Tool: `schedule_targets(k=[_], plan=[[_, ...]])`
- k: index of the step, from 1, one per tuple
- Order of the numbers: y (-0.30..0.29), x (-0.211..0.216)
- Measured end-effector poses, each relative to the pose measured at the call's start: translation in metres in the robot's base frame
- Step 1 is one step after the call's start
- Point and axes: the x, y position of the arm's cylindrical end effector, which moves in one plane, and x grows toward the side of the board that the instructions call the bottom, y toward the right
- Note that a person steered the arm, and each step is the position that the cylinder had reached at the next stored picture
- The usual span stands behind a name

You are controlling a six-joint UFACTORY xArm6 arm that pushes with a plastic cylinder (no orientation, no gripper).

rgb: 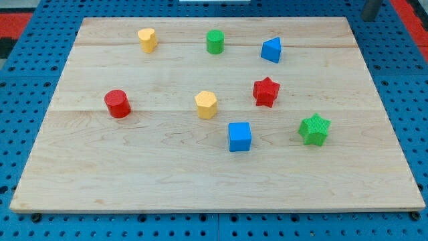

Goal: Place your arm above the green star

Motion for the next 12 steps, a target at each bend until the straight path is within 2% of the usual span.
schedule_targets(k=[6,7,8,10,12], plan=[[-0.008,0.006],[-0.029,0.009],[-0.057,0.065],[-0.159,0.161],[-0.159,0.171]])
